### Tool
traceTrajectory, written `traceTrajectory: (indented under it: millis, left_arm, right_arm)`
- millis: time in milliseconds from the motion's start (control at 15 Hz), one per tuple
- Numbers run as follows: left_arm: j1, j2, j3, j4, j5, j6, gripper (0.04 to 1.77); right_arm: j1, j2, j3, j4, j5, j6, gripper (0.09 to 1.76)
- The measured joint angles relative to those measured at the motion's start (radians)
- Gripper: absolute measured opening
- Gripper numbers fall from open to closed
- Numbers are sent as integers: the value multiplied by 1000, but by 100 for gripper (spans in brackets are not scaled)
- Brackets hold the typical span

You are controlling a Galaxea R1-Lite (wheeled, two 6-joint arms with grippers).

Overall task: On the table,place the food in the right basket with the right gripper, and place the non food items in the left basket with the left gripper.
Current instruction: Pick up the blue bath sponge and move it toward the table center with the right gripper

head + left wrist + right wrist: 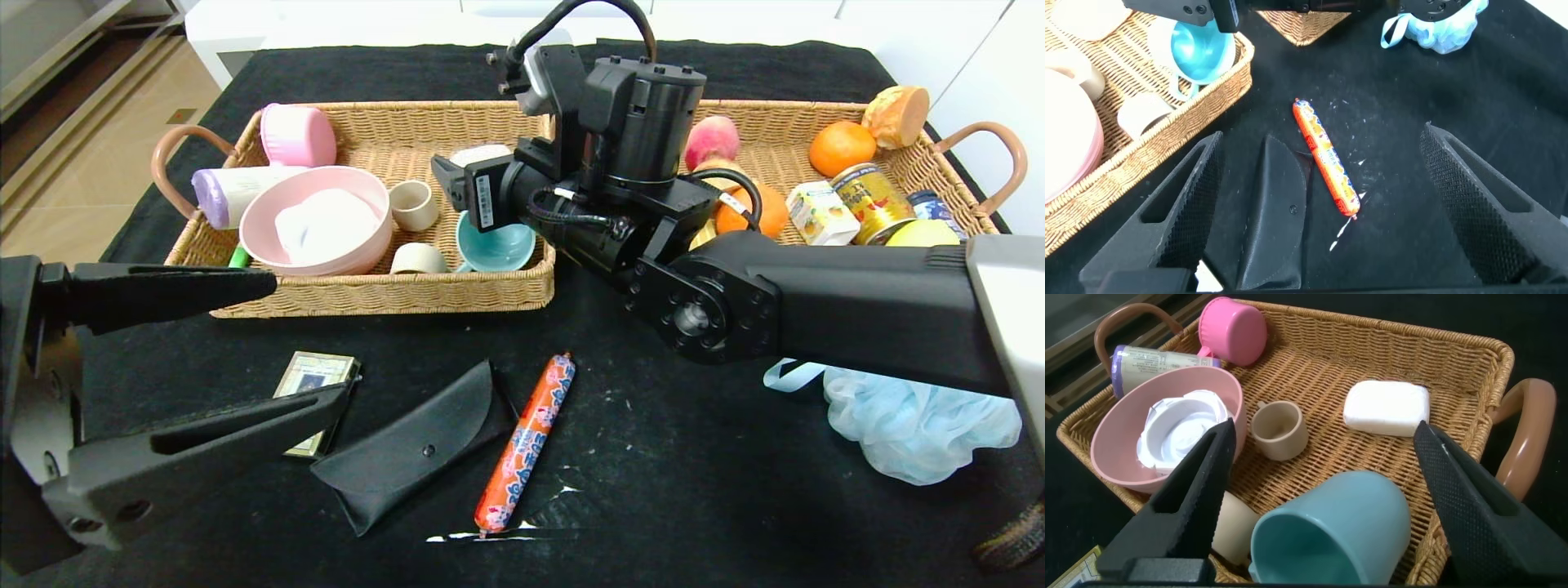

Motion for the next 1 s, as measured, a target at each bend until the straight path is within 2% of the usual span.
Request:
traceTrajectory:
  millis: [467,1000]
  left_arm:
    - [1,0,0,-1,1,0,172]
    - [4,-9,-4,-7,4,-3,172]
  right_arm:
    - [1,-26,6,32,25,-9,166]
    - [-19,-231,96,304,63,-19,169]
